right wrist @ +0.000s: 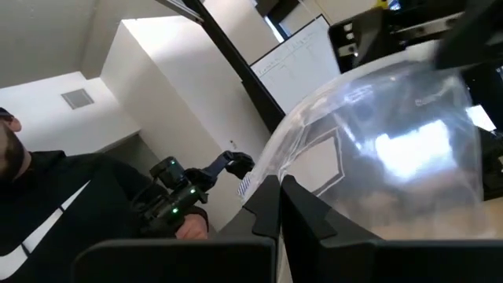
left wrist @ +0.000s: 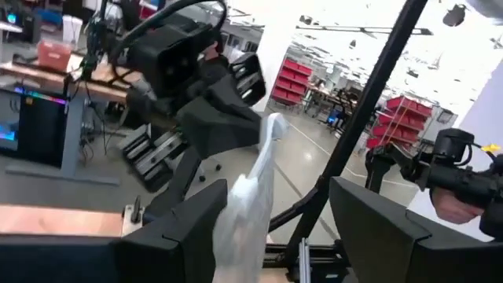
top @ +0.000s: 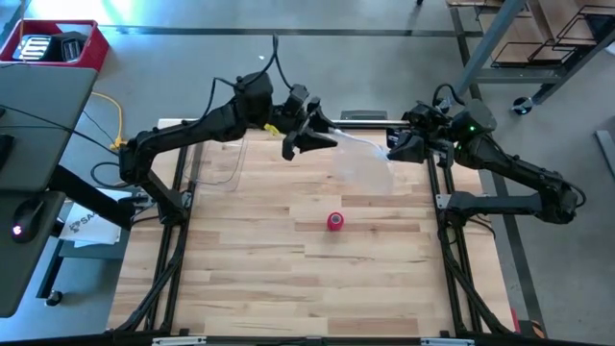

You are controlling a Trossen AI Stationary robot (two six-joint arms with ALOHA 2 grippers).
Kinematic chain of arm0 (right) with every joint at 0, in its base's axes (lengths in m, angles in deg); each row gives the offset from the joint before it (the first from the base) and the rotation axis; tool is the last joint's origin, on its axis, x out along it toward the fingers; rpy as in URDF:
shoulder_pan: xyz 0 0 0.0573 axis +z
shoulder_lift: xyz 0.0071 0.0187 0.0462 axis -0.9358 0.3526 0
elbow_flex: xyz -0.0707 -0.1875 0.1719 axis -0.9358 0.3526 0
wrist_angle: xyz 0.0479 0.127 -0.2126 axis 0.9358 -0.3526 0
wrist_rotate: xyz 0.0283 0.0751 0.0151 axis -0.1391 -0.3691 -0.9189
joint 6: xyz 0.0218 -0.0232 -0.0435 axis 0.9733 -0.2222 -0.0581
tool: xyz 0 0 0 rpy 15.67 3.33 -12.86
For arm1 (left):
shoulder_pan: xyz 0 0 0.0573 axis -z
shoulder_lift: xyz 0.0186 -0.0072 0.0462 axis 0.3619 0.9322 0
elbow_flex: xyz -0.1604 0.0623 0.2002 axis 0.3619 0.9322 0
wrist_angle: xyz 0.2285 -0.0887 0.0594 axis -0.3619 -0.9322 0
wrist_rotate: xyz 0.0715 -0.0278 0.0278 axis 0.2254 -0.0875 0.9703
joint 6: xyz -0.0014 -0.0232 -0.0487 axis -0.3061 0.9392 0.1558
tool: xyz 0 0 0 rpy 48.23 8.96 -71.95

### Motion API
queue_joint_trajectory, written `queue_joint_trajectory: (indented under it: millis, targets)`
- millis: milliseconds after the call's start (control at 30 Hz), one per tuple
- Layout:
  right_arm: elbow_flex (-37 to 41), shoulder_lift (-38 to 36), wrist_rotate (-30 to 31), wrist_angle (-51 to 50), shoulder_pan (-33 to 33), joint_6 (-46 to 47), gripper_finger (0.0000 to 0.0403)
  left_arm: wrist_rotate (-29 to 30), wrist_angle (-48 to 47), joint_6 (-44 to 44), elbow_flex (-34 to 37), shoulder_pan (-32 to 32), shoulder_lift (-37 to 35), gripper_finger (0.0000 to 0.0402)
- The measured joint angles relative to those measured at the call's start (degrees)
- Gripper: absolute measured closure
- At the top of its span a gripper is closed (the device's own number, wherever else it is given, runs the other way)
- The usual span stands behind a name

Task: Roll bandage
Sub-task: Open the transparent zip bag

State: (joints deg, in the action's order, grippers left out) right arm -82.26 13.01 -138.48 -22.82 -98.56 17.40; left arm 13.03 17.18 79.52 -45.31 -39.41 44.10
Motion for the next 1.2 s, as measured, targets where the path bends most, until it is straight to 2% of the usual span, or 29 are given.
queue_joint_trajectory:
  millis: [167, 567, 700, 833, 1000, 1067, 1200]
  targets:
    - [0.0, 0.0, 0.0, 0.0, 0.0, 0.0, 0.0403, 2.3, -0.6, -1.7, 0.0, 1.5, 0.4, 0.0225]
    - [0.0, 0.0, 1.0, 0.0, 0.0, 0.2, 0.0403, 1.3, -1.0, -2.5, 0.0, 1.7, 0.4, 0.0376]
    - [0.0, 0.0, 3.0, 0.0, 0.0, 0.0, 0.0403, 4.6, -1.8, -1.2, -1.3, 2.0, 0.3, 0.0392]
    - [0.0, 0.0, 5.6, 0.0, -0.9, -2.2, 0.0403, 7.4, -12.4, -4.8, -7.5, 2.7, 0.1, 0.0392]
    - [-0.4, -1.1, 5.8, -1.4, -4.9, -3.3, 0.0403, 18.3, -36.3, -13.1, -16.0, 3.8, 0.1, 0.0394]
    - [-2.8, -1.7, 5.1, -4.3, -6.5, -7.1, 0.0402, 20.5, -42.6, -13.6, -17.1, 3.9, 0.1, 0.0394]
    - [-12.0, -1.8, 8.3, -16.1, -9.0, -21.0, 0.0402, 22.7, -47.2, -13.1, -17.6, 4.4, 0.0, 0.0395]
